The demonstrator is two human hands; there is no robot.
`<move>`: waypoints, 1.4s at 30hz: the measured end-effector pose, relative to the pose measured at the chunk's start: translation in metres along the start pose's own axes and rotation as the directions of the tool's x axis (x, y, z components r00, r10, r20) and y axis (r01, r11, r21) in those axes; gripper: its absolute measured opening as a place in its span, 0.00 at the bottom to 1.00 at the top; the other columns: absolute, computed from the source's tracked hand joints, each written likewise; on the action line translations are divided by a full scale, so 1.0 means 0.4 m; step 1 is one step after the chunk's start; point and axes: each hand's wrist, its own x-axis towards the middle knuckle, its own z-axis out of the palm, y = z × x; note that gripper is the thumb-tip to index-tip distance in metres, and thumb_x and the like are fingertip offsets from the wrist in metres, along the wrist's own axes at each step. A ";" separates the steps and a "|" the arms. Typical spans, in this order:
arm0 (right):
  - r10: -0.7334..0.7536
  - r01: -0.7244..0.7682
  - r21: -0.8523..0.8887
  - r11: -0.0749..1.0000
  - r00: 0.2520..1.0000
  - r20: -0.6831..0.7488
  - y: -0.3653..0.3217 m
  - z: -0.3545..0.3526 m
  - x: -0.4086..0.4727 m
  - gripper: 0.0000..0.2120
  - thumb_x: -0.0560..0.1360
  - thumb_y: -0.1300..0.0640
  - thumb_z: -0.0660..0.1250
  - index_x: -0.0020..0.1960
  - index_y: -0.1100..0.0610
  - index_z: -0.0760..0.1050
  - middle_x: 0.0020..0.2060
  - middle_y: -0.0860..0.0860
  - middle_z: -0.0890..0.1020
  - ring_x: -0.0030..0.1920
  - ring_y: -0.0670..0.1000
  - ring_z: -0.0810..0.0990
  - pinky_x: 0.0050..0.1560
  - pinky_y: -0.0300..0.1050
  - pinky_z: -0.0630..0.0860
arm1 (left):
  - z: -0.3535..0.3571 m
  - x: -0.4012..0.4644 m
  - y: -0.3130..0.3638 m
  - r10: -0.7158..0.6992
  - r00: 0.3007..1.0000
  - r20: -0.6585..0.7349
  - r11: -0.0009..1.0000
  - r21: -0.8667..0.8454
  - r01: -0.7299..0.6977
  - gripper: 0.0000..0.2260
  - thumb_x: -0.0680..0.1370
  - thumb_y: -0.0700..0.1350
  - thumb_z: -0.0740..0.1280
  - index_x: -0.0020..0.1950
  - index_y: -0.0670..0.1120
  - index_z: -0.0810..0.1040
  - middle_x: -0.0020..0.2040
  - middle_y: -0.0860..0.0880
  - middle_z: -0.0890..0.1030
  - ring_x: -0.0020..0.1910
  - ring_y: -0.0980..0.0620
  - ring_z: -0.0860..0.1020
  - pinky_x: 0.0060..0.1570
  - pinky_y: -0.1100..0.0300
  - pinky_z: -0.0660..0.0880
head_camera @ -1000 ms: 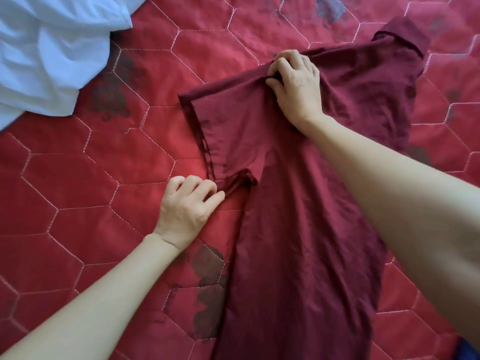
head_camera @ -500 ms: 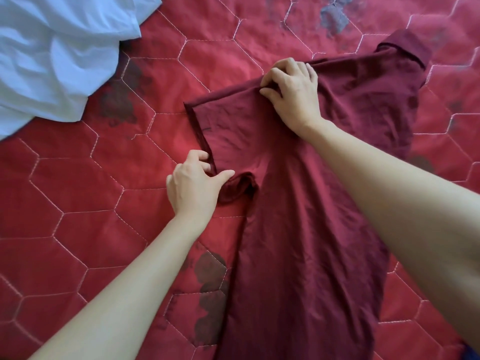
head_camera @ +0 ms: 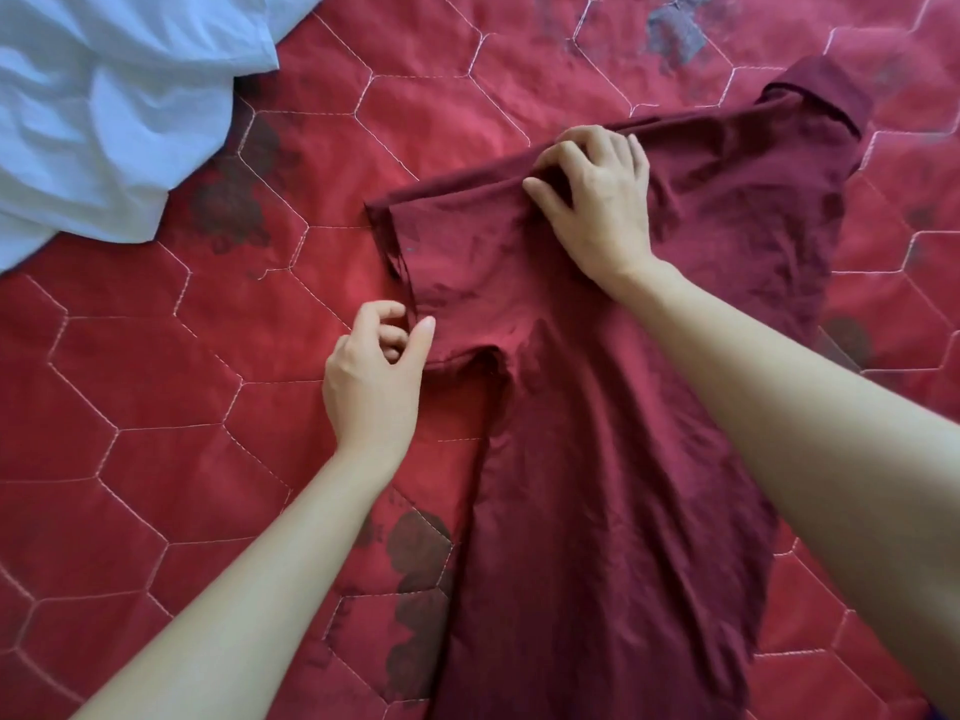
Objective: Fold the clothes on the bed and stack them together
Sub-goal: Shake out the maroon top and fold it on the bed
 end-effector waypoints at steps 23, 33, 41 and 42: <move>-0.081 0.080 0.016 0.997 0.997 0.006 -0.201 0.032 0.024 0.15 0.77 0.49 0.63 0.60 0.54 0.75 0.63 0.50 0.74 0.66 0.51 0.70 0.69 0.49 0.61 | -0.011 0.221 0.063 0.034 0.999 0.002 0.991 0.129 -0.034 0.24 0.76 0.53 0.69 0.69 0.47 0.69 0.65 0.47 0.70 0.62 0.46 0.73 0.63 0.55 0.67; -0.081 0.097 -0.078 0.992 0.979 0.188 -0.331 0.041 -0.340 0.24 0.66 0.52 0.68 0.61 0.56 0.76 0.57 0.53 0.78 0.57 0.56 0.76 0.56 0.52 0.70 | -0.049 0.377 0.130 0.151 0.866 0.478 0.789 0.469 -0.396 0.10 0.74 0.55 0.71 0.48 0.49 0.79 0.47 0.47 0.77 0.54 0.42 0.76 0.48 0.54 0.68; 0.060 -0.069 -0.076 0.995 0.992 -0.115 -0.332 0.027 -0.284 0.04 0.67 0.62 0.69 0.41 0.55 0.79 0.33 0.50 0.77 0.32 0.52 0.76 0.29 0.45 0.71 | -0.097 0.325 0.195 0.030 0.896 0.443 0.996 0.063 -0.064 0.06 0.72 0.42 0.72 0.41 0.40 0.79 0.39 0.41 0.78 0.36 0.49 0.77 0.43 0.53 0.80; 0.130 -0.122 0.067 0.990 0.982 -0.138 -0.327 0.006 -0.277 0.06 0.67 0.62 0.70 0.44 0.56 0.79 0.36 0.50 0.79 0.34 0.52 0.77 0.29 0.45 0.72 | -0.103 0.317 0.221 0.015 0.893 0.449 1.000 -0.024 -0.005 0.05 0.72 0.41 0.72 0.38 0.42 0.78 0.38 0.44 0.75 0.33 0.51 0.74 0.38 0.57 0.80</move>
